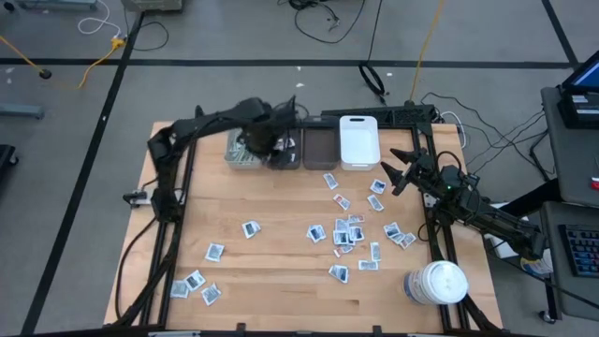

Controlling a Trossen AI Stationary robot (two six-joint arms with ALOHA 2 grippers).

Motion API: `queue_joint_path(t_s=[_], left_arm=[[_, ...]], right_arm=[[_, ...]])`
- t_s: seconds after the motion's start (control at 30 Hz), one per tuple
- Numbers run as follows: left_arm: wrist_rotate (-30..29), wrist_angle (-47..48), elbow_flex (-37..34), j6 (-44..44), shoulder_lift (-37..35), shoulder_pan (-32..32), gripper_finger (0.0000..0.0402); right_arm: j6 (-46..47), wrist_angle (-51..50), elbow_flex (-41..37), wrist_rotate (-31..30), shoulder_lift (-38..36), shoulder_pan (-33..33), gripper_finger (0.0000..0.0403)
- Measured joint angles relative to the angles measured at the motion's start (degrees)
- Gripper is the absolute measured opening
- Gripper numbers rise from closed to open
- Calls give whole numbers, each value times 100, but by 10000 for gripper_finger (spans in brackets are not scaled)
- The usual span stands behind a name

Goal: Pick & Place First Aid Supplies
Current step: Put the towelette pack into the left black bin

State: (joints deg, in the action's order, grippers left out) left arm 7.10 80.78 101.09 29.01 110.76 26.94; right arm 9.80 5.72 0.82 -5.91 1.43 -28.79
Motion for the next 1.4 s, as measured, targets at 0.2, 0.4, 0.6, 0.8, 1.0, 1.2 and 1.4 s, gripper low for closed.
queue_joint_path(t_s=[0.2, 0.4, 0.6, 0.8, 1.0, 1.2, 1.4], left_arm=[[19, -516, -1342, 633, -852, -784, 250], [45, -770, -2267, 1358, -1446, -1625, 250], [47, -758, -2655, 1884, -1647, -2360, 250], [25, -858, -2652, 2137, -1566, -2789, 250], [67, -1364, -2865, 2283, -1283, -3111, 250], [29, -1590, -3113, 2400, -971, -3276, 250], [31, -2047, -3213, 2323, -618, -3307, 250]], right_arm=[[0, 0, -2, 0, -2, 1, 297], [0, 1, 0, -1, -2, 0, 297], [0, 0, 0, 0, -2, 0, 297], [0, 2, -1, -1, -2, 1, 297], [0, 0, 0, -1, -2, 2, 297], [0, 0, -2, 0, -2, 0, 297], [0, 0, 0, 0, -2, 2, 297]])
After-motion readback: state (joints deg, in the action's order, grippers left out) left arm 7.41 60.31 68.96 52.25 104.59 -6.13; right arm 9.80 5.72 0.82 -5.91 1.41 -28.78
